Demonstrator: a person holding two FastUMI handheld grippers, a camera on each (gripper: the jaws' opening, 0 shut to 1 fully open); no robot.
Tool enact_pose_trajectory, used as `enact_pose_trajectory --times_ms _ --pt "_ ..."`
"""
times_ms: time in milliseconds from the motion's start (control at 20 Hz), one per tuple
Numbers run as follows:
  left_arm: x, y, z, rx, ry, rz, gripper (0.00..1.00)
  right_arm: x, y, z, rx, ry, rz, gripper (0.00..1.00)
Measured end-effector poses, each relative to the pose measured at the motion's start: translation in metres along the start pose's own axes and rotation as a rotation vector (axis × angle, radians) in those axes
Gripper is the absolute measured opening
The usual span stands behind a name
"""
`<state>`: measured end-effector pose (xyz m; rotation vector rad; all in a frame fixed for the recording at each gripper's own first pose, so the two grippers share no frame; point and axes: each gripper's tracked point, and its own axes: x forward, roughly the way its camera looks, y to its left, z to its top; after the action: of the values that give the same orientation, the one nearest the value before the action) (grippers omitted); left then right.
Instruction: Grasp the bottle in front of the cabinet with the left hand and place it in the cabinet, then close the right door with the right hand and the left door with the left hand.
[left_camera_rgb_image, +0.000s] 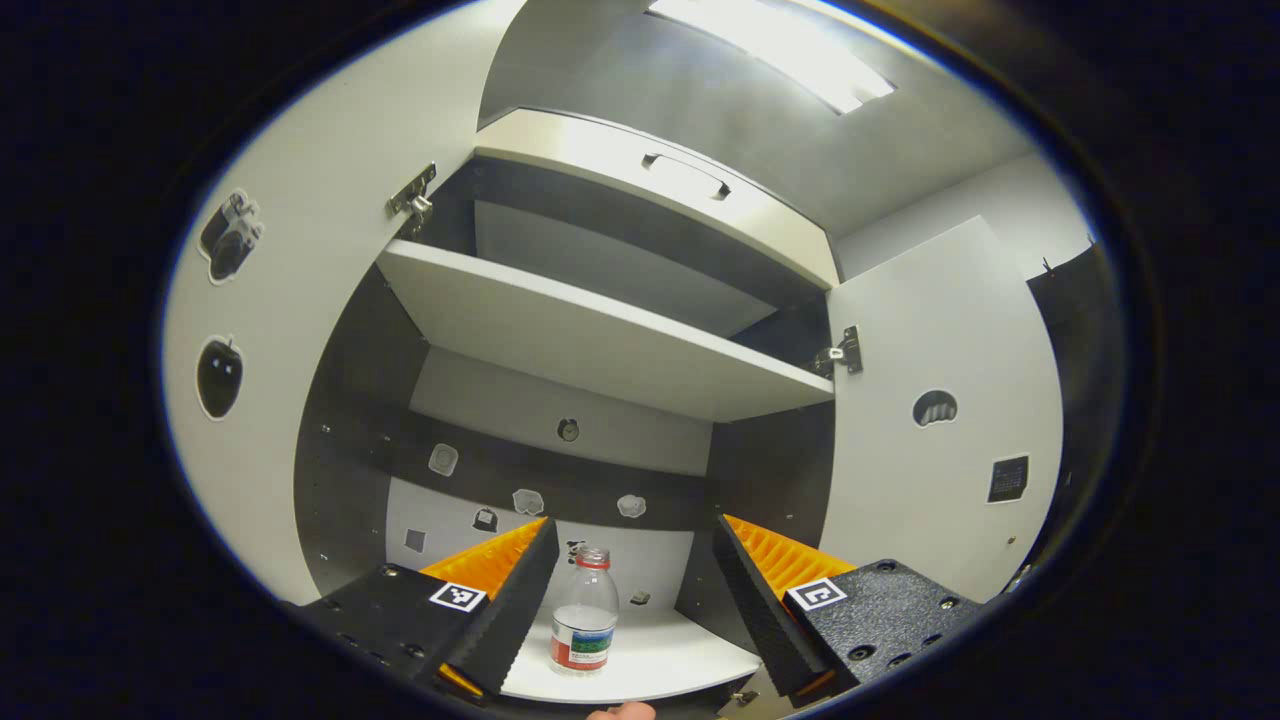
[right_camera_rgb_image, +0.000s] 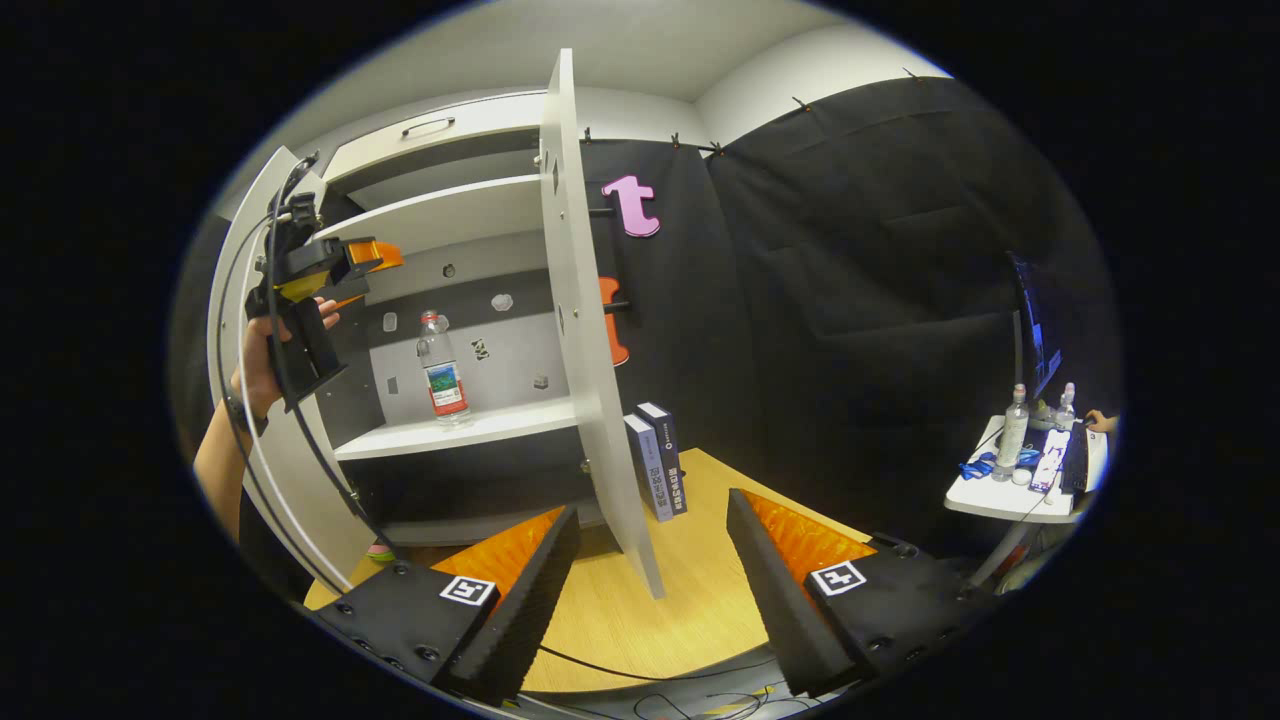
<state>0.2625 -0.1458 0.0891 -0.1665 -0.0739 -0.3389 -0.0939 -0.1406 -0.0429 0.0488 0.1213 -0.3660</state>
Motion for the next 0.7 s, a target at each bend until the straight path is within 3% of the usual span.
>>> enact_pose_trajectory --times_ms 300,550,700 --pt "0.0 -0.001 -0.006 0.017 0.038 -0.015 0.94 0.0 0.031 0.012 -0.025 -0.032 0.09 0.99" --pt "-0.029 0.02 -0.02 0.075 0.061 0.08 0.94 0.001 0.053 0.015 -0.047 -0.048 0.142 0.98" --pt "-0.083 0.033 -0.048 0.068 0.075 0.137 0.94 0.001 0.069 0.011 -0.044 -0.037 0.184 0.98"
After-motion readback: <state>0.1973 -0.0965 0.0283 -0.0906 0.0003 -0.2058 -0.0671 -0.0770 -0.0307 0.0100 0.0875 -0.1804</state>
